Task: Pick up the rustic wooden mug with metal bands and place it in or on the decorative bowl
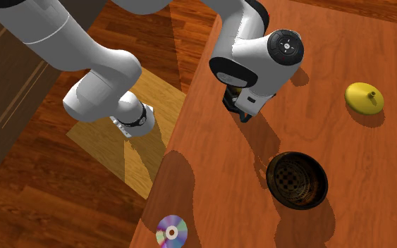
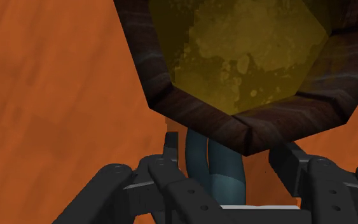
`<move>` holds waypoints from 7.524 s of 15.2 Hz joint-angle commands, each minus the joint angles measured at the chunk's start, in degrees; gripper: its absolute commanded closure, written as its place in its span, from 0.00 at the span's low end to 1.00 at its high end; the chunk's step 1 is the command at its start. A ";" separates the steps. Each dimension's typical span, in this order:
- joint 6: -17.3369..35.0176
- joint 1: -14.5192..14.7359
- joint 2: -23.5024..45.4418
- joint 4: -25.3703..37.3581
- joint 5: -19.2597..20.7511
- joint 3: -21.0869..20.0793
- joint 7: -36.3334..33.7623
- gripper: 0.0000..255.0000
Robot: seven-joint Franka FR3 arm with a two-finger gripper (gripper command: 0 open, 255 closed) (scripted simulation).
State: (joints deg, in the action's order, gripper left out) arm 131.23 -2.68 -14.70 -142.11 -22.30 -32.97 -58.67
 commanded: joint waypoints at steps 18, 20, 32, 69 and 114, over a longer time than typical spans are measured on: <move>-7.91 0.08 -4.25 3.82 0.00 1.65 -0.37 1.00; -9.61 0.08 -5.00 4.79 0.08 2.02 -0.51 1.00; -19.37 -0.16 -8.09 11.58 0.94 4.01 -1.59 1.00; -54.06 -2.24 53.13 102.32 25.59 12.49 4.54 1.00; -38.16 -7.06 45.05 77.99 23.21 12.26 6.74 0.00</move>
State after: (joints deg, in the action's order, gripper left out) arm 93.17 -9.75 30.32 -64.23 0.91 -20.72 -51.93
